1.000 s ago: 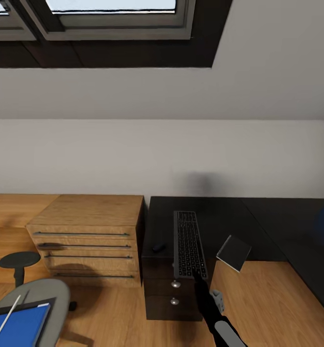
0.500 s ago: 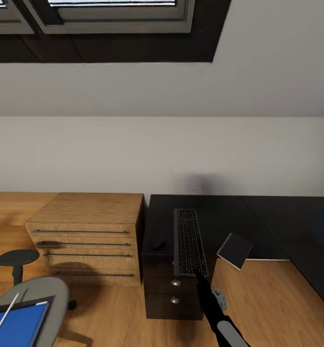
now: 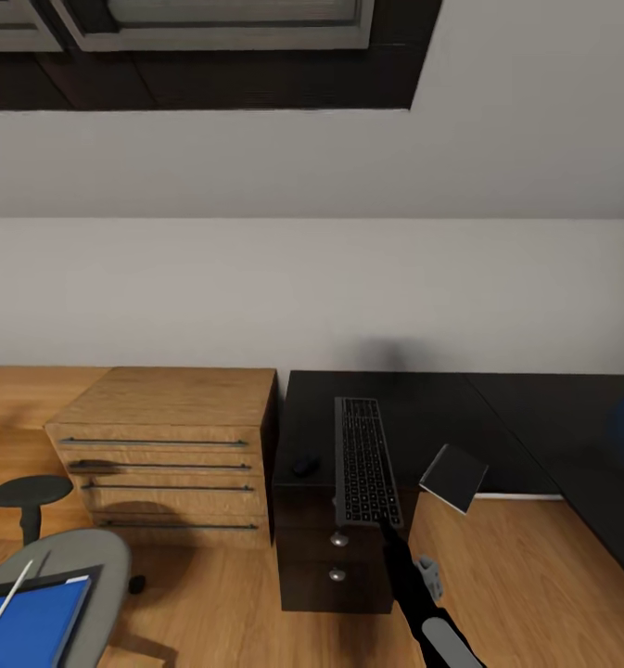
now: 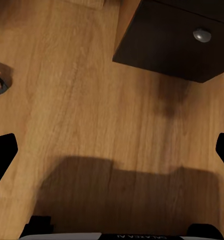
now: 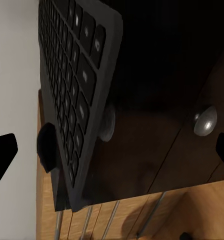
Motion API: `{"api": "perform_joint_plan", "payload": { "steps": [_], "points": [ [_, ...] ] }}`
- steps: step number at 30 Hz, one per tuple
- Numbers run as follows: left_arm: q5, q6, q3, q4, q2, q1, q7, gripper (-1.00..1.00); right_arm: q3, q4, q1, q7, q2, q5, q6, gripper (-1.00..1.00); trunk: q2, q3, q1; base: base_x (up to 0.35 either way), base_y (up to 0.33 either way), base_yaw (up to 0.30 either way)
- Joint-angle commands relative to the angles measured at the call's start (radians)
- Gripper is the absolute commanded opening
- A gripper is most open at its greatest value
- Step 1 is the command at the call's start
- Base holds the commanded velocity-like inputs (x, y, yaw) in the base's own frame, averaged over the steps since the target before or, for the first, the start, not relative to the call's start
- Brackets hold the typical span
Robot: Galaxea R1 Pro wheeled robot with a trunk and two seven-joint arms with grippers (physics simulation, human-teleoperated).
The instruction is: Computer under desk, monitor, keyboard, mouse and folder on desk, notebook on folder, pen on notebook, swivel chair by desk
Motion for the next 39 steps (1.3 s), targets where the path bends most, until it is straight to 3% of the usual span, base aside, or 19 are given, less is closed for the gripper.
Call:
{"api": "perform_joint_plan", "payload": {
  "steps": [1, 11, 39],
  "points": [
    [0.008, 0.007, 0.004, -0.001, -0.001, 0.0, -0.005, 1.0, 0.007, 0.002, -0.001, 0.004, -0.001, -0.01, -0.011, 1.0, -0.008, -0.004, 0.004, 0.0, 0.0, 0.0],
    [0.008, 0.007, 0.004, 0.0, -0.001, 0.0, -0.005, 1.0, 0.011, 0.002, -0.001, 0.006, 0.0, -0.011, -0.013, 1.0, -0.078, -0.035, 0.042, 0.0, 0.0, 0.0],
    [0.008, 0.006, 0.007, 0.028, 0.01, 0.0, -0.008, 1.0, 0.014, 0.002, -0.001, 0.007, 0.002, -0.011, -0.011, 1.0, -0.078, -0.035, 0.042, 0.075, 0.0, 0.0]
  ]
}}
